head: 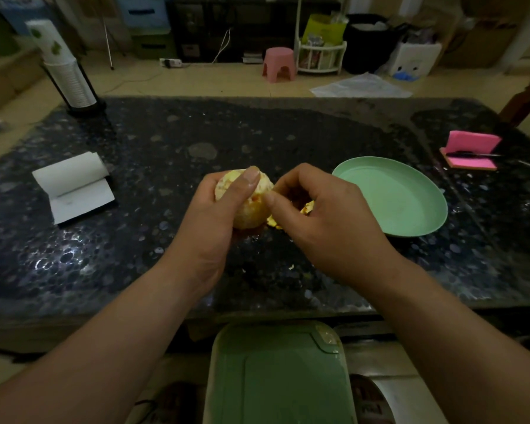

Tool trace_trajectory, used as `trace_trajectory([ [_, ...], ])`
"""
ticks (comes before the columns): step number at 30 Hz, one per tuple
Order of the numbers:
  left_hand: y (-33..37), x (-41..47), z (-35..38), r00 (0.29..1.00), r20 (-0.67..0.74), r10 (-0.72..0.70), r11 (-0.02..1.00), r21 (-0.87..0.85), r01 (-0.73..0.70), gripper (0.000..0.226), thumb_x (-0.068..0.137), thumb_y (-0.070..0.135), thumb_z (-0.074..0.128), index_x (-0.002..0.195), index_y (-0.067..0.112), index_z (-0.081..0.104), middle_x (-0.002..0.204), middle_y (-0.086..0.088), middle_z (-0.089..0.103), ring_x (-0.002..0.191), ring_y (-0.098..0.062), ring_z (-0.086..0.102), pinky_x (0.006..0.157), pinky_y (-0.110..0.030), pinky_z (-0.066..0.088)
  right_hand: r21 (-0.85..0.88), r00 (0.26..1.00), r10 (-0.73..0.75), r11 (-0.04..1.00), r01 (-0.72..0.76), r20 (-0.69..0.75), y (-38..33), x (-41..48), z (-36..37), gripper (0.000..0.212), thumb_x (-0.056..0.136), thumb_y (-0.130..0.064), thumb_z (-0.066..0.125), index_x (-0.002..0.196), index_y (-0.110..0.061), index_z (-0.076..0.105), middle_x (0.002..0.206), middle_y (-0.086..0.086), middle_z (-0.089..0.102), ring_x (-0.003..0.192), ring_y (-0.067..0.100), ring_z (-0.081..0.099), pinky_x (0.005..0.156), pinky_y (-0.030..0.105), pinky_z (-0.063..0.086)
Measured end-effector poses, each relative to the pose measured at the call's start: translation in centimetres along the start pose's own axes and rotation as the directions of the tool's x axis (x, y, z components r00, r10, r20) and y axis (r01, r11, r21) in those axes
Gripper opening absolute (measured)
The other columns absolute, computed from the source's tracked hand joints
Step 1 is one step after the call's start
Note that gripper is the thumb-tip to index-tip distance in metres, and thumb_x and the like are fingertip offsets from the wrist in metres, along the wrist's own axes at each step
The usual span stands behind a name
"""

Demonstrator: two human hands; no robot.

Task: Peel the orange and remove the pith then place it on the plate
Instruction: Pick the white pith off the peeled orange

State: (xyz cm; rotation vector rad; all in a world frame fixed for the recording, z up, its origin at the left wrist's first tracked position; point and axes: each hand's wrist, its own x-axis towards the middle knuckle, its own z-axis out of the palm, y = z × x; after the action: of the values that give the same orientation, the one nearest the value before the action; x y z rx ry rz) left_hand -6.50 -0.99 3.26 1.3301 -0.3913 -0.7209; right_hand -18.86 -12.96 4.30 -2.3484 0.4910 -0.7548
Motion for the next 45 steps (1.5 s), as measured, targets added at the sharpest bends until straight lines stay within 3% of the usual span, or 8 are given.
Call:
trace_trajectory([
  [7, 0.1, -0.1, 0.1, 1.000, 0.007, 0.018, 1.000, 0.020, -0.018, 0.063, 0.078, 0.055, 0.080, 0.128, 0.019, 0.064, 0.125, -0.010, 0.074, 0.101, -0.022, 0.076, 0.091, -0.048, 0.064, 0.024, 1.000, -0.025, 0.999, 0.025, -0.011, 0.3, 0.2, 0.0, 0.012, 0.104, -0.031, 0.066, 0.094, -0.025, 0.065, 0.082, -0.009, 0.065, 0.079, 0.012, 0.062, 0.067, 0.042, 0.054],
  [11, 0.2, 0.1, 0.1, 0.999, 0.042, -0.011, 0.996, -0.092, 0.015, 0.051, 0.088, 0.046, 0.073, 0.127, 0.014, 0.065, 0.119, -0.010, 0.075, 0.099, -0.021, 0.075, 0.086, -0.043, 0.064, 0.163, 0.999, 0.042, 0.986, -0.038, -0.023, 0.1, 0.2, 0.0, 0.015, 0.102, -0.023, 0.069, 0.088, -0.020, 0.066, 0.079, -0.003, 0.067, 0.074, 0.015, 0.062, 0.063, 0.031, 0.052],
  [17, 0.5, -0.2, 0.0, 0.994, 0.102, -0.037, 0.977, -0.208, 0.057, 0.050, 0.089, 0.042, 0.070, 0.129, 0.014, 0.065, 0.119, -0.010, 0.074, 0.096, -0.024, 0.074, 0.070, -0.034, 0.062, 0.280, 0.995, 0.091, 0.957, -0.077, -0.035, 0.1, 0.3, -0.4, 0.018, 0.100, -0.018, 0.071, 0.083, -0.015, 0.067, 0.070, -0.003, 0.062, 0.062, 0.003, 0.053, 0.057, 0.013, 0.042],
  [24, 0.8, -0.4, -0.2, 0.987, 0.148, -0.062, 0.961, -0.259, 0.099, 0.045, 0.092, 0.046, 0.064, 0.123, 0.014, 0.070, 0.115, -0.013, 0.078, 0.089, -0.027, 0.075, 0.065, -0.033, 0.062, 0.312, 0.989, 0.142, 0.942, -0.122, -0.043, 0.5, 0.5, -0.6, 0.021, 0.102, -0.021, 0.069, 0.082, -0.016, 0.065, 0.069, 0.001, 0.062, 0.063, 0.009, 0.054, 0.059, 0.033, 0.050],
  [31, 1.2, -0.4, -0.2, 0.986, 0.150, -0.076, 0.940, -0.318, 0.121, 0.050, 0.087, 0.048, 0.065, 0.122, 0.013, 0.073, 0.120, -0.020, 0.075, 0.087, -0.030, 0.073, 0.064, -0.034, 0.062, 0.295, 0.983, 0.176, 0.943, -0.153, -0.054, 0.9, 0.6, -0.5, 0.020, 0.103, -0.024, 0.068, 0.083, -0.018, 0.067, 0.074, 0.006, 0.067, 0.070, 0.024, 0.062, 0.061, 0.036, 0.053],
  [35, 1.5, -0.7, -0.2, 0.986, 0.145, -0.082, 0.938, -0.324, 0.126, 0.034, 0.089, 0.045, 0.062, 0.093, 0.021, 0.086, 0.102, -0.016, 0.078, 0.080, -0.032, 0.072, 0.062, -0.032, 0.061, 0.288, 0.980, 0.191, 0.943, -0.168, -0.053, 1.2, 0.8, -0.4, 0.020, 0.103, -0.025, 0.069, 0.084, -0.019, 0.067, 0.075, 0.005, 0.067, 0.070, 0.023, 0.063, 0.064, 0.041, 0.056],
  [40, 1.7, -0.7, -0.3, 0.984, 0.151, -0.097, 0.923, -0.356, 0.146, 0.047, 0.088, 0.047, 0.061, 0.115, 0.011, 0.074, 0.103, -0.019, 0.077, 0.078, -0.032, 0.071, 0.061, -0.032, 0.060, 0.283, 0.980, 0.191, 0.944, -0.169, -0.050, 1.2, 0.8, -0.3, 0.020, 0.103, -0.024, 0.069, 0.084, -0.018, 0.067, 0.074, 0.005, 0.067, 0.069, 0.023, 0.063, 0.062, 0.038, 0.056],
  [45, 1.7, -0.6, -0.4, 0.977, 0.171, -0.130, 0.905, -0.382, 0.187, 0.059, 0.085, 0.052, 0.059, 0.123, 0.008, 0.070, 0.103, -0.020, 0.075, 0.076, -0.032, 0.070, 0.058, -0.030, 0.059, 0.295, 0.977, 0.199, 0.940, -0.170, -0.071, 1.3, 0.9, -0.5, 0.021, 0.101, -0.020, 0.069, 0.081, -0.017, 0.065, 0.064, -0.003, 0.061, 0.055, 0.006, 0.051, 0.051, 0.018, 0.042],
])
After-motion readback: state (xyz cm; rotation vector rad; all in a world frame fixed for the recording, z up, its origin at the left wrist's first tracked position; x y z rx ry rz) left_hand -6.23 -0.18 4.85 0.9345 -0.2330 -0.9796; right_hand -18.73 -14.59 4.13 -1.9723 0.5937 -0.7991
